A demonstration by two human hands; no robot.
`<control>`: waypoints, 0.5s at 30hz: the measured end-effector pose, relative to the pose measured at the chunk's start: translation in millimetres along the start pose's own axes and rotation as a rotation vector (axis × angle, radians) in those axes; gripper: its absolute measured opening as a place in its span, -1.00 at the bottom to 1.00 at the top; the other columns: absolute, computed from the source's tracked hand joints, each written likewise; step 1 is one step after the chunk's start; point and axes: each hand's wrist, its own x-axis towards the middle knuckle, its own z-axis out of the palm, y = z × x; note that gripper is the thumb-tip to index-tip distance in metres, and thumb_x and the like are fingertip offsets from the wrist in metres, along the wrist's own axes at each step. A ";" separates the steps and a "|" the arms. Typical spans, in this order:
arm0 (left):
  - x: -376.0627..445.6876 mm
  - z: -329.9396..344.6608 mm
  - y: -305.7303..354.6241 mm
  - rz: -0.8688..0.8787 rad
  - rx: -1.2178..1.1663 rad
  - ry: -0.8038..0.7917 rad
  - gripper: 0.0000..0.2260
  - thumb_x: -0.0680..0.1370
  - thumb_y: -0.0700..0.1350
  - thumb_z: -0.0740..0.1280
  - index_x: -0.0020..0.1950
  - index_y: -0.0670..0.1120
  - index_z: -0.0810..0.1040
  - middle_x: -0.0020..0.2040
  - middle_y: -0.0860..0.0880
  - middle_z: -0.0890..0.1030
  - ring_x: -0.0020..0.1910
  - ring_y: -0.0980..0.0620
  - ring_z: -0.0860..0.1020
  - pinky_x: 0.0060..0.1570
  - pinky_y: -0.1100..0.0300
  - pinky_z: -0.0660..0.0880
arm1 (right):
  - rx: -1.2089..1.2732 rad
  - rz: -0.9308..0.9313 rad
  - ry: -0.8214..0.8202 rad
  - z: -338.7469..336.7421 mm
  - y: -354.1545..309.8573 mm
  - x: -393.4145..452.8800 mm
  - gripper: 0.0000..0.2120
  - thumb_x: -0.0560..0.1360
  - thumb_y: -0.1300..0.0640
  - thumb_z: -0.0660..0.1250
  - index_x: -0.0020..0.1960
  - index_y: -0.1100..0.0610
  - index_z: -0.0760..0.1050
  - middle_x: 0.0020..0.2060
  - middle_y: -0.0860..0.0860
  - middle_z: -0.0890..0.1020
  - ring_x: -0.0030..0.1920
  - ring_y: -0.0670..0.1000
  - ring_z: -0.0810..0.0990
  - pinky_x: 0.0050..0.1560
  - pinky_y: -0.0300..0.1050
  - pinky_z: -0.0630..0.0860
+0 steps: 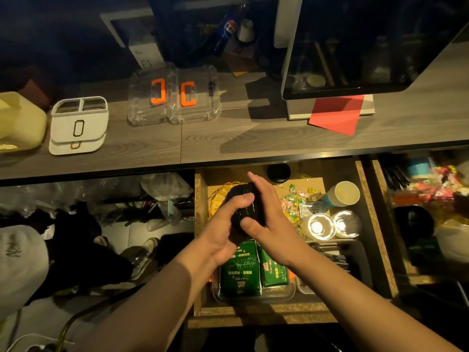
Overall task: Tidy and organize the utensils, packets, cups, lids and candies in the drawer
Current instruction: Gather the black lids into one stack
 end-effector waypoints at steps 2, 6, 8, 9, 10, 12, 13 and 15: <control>10.8 -5.4 -2.1 -0.009 -0.006 0.027 -0.36 0.22 0.05 0.53 0.26 -0.12 0.57 0.03 -0.18 0.68 0.00 -0.10 0.68 -0.11 0.05 0.63 | 0.059 0.029 -0.006 -2.8 9.4 6.9 -0.08 0.30 -0.62 0.09 0.55 -0.24 0.02 0.50 -0.11 0.17 0.50 -0.07 0.21 0.44 0.15 0.33; 41.1 -22.3 -10.8 -0.041 -0.020 0.116 -0.27 0.13 0.02 0.59 0.28 -0.09 0.54 0.16 -0.21 0.64 0.20 -0.22 0.60 0.21 -0.23 0.54 | 0.187 0.141 0.254 -14.8 42.7 25.2 -0.17 0.42 -0.54 0.02 0.51 -0.05 0.23 0.40 -0.09 0.39 0.40 -0.21 0.34 0.33 -0.25 0.35; 57.1 -31.5 -16.4 -0.051 -0.033 0.131 -0.36 0.20 0.01 0.54 0.25 -0.09 0.55 0.14 -0.22 0.64 0.19 -0.23 0.59 0.30 -0.30 0.45 | 0.160 0.277 0.394 -24.7 75.2 42.7 -0.41 0.55 -0.33 0.08 0.38 0.06 0.37 0.20 -0.08 0.52 0.20 -0.20 0.48 0.19 -0.27 0.42; 65.2 -36.0 -19.3 -0.052 -0.040 0.140 -0.44 0.24 -0.02 0.52 0.23 -0.09 0.55 0.10 -0.21 0.66 0.15 -0.21 0.61 0.27 -0.29 0.47 | 0.108 0.366 0.426 -30.2 97.8 53.7 -0.55 0.60 -0.20 0.15 0.31 0.10 0.41 0.13 -0.04 0.55 0.13 -0.14 0.51 0.16 -0.17 0.45; 71.9 -39.0 -21.2 -0.054 -0.050 0.149 -0.51 0.29 -0.04 0.49 0.20 -0.08 0.55 0.06 -0.19 0.67 0.09 -0.17 0.64 0.22 -0.25 0.52 | 0.023 0.460 0.420 -35.0 122.8 64.3 -0.65 0.61 -0.08 0.22 0.25 0.14 0.44 0.11 0.02 0.57 0.09 -0.06 0.54 0.16 -0.04 0.49; 85.4 -45.2 -25.9 -0.054 -0.051 0.178 -0.52 0.29 -0.06 0.47 0.19 -0.06 0.54 0.04 -0.16 0.68 0.04 -0.11 0.66 0.10 -0.15 0.60 | -0.194 0.607 0.325 -41.1 168.5 81.4 -0.66 0.57 0.01 0.32 0.24 0.20 0.46 0.16 0.15 0.59 0.11 0.09 0.56 0.19 0.12 0.52; 92.8 -48.2 -28.8 -0.054 -0.042 0.198 -0.49 0.28 -0.05 0.49 0.22 -0.06 0.54 0.07 -0.16 0.67 0.05 -0.11 0.66 0.06 -0.11 0.62 | -0.299 0.642 0.277 -42.4 186.4 88.0 -0.61 0.55 0.01 0.34 0.28 0.22 0.45 0.20 0.17 0.56 0.16 0.13 0.55 0.22 0.12 0.51; 105.9 -51.6 -33.7 -0.043 -0.037 0.228 -0.41 0.27 -0.06 0.50 0.28 -0.08 0.52 0.11 -0.17 0.65 0.07 -0.11 0.65 -0.06 -0.05 0.64 | -0.485 0.653 0.219 -43.6 210.9 101.9 -0.48 0.54 -0.04 0.36 0.38 0.23 0.38 0.28 0.19 0.49 0.27 0.18 0.47 0.28 0.08 0.45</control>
